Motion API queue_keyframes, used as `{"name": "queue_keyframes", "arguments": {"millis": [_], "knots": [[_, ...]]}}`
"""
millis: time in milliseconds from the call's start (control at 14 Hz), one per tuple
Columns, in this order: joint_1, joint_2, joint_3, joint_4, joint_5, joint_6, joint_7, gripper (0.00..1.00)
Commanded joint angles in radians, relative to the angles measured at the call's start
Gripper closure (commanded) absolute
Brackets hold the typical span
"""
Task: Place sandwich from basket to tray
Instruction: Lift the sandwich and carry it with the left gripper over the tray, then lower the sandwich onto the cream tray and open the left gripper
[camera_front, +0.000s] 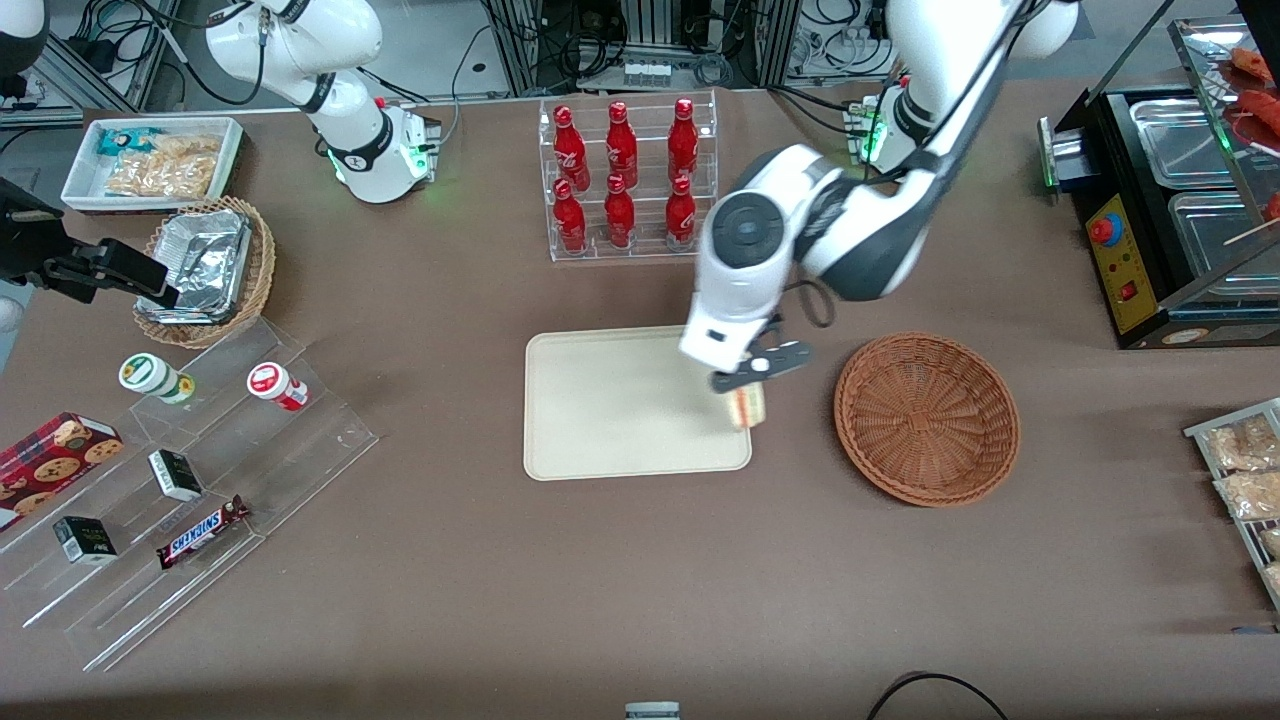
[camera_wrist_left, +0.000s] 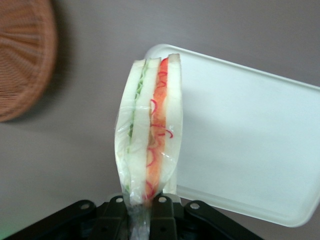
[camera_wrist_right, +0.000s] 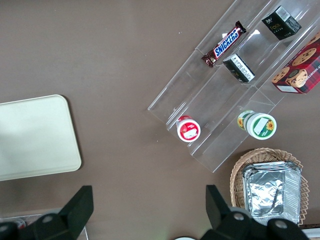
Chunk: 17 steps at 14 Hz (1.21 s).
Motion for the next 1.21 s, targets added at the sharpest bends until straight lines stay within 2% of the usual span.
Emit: {"name": "queue_keyframes", "arguments": {"millis": [0, 71, 286, 571, 786, 857, 929, 1000, 1071, 1143], "knots": [[-0.069, 0.12, 0.009, 0.108, 0.065, 0.052, -0.017, 0.89], [-0.1, 0.151, 0.009, 0.108, 0.099, 0.101, -0.019, 0.89], [-0.138, 0.218, 0.012, 0.108, 0.126, 0.176, -0.017, 0.89], [-0.177, 0.265, 0.012, 0.108, 0.192, 0.193, -0.019, 0.89], [-0.189, 0.274, 0.011, 0.105, 0.194, 0.219, -0.019, 0.88], [-0.19, 0.285, 0.011, 0.105, 0.195, 0.219, -0.017, 0.84], [-0.196, 0.291, 0.011, 0.105, 0.194, 0.221, -0.02, 0.73], [-0.2, 0.291, 0.011, 0.105, 0.191, 0.221, -0.022, 0.71], [-0.198, 0.288, 0.011, 0.105, 0.189, 0.219, -0.028, 0.57], [-0.197, 0.283, 0.012, 0.105, 0.194, 0.216, -0.042, 0.19]]}}
